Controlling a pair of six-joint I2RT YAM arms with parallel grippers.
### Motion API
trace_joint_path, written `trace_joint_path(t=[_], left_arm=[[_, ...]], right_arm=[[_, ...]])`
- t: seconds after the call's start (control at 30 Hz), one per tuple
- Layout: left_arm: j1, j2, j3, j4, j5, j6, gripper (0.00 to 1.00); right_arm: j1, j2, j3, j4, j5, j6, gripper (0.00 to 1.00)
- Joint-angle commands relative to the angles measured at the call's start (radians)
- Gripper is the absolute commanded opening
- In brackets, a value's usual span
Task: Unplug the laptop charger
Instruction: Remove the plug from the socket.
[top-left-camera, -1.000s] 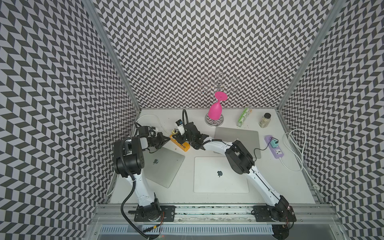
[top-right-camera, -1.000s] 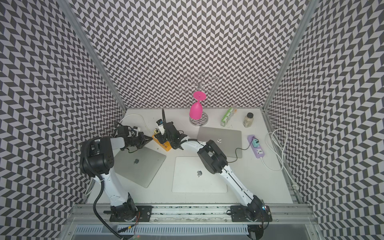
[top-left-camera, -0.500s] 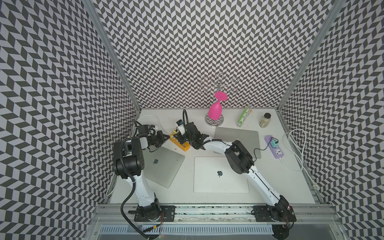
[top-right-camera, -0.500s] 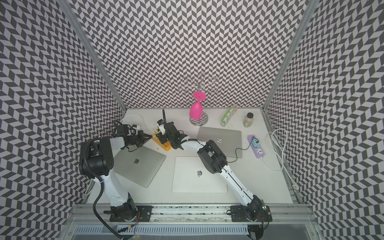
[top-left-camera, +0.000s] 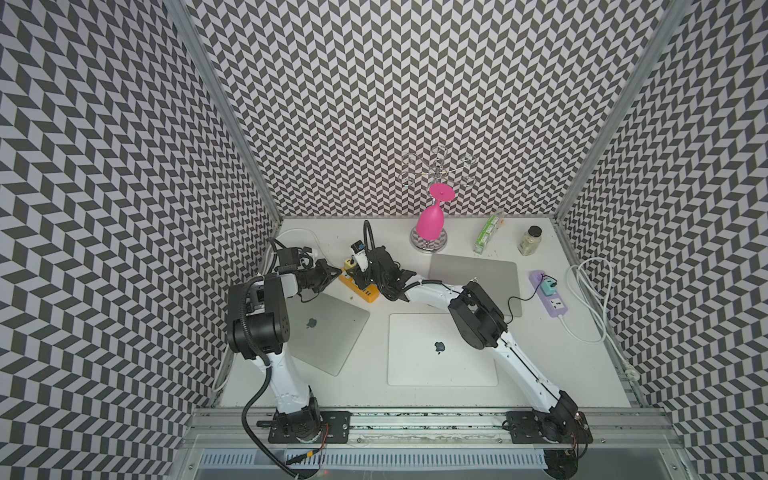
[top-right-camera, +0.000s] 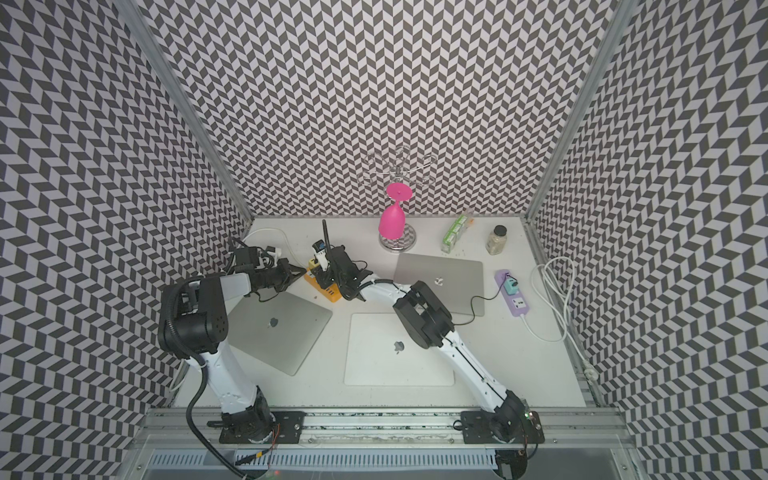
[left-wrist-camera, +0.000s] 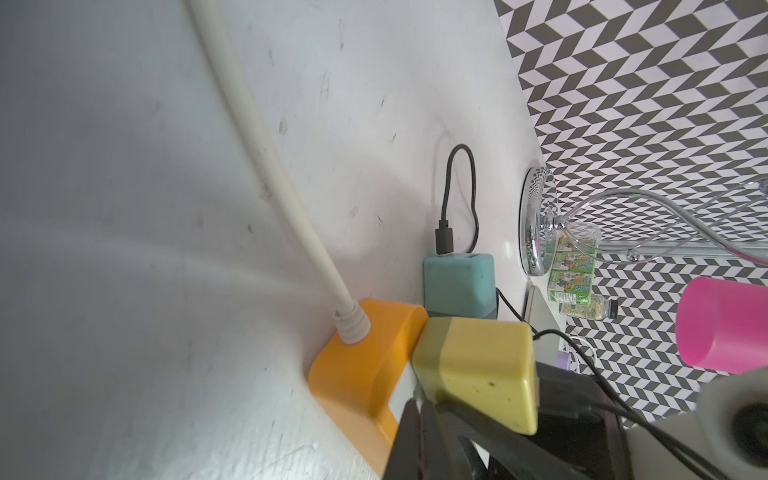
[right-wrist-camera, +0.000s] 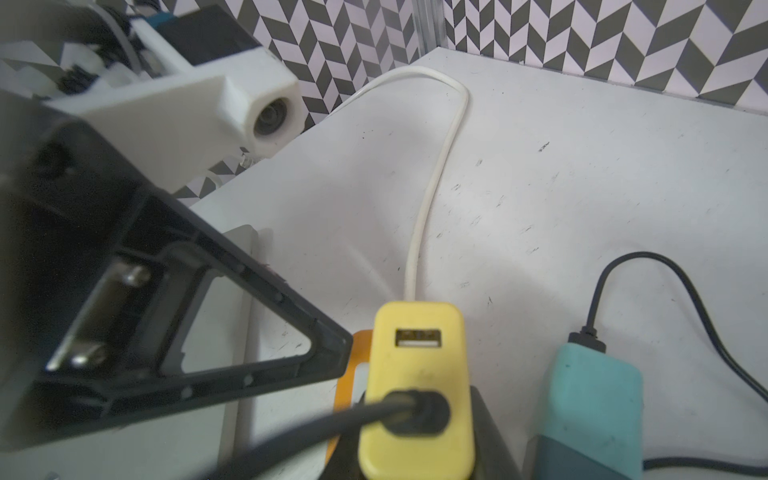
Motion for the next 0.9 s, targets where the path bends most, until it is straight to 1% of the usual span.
trace_joint_path(t=[0.0,0.17,0.43,0.57,0.67,0.87], left_arm=[[-0.005,0.006,0.012,0.019,-0.003,-0.004,0.0],[-0.005,0.031,0.019,0.005,-0.004,0.006,0.0],[-0.005,0.062,0.002,-0.006,-0.019,0.017,0.0],[-0.005,0.074,-0.011,-0.017,-0.038,0.03,0.0],[-0.005,0.075,-0.027,-0.012,-0.05,0.032,0.0],[-0.005,0.077,-0.047,-0.01,-0.047,0.048,0.0]], right_arm=[[0.009,-0.02,-0.021,0.003,0.019,-0.022,0.23],[0.013,-0.025,-0.027,-0.002,0.03,-0.032,0.22],[0.03,-0.036,-0.031,0.007,0.082,-0.06,0.21],[0.031,-0.052,-0.038,0.015,0.089,-0.067,0.15],[0.029,-0.071,-0.04,0.024,0.067,-0.055,0.07],[0.023,-0.087,-0.044,0.066,0.018,-0.002,0.04]])
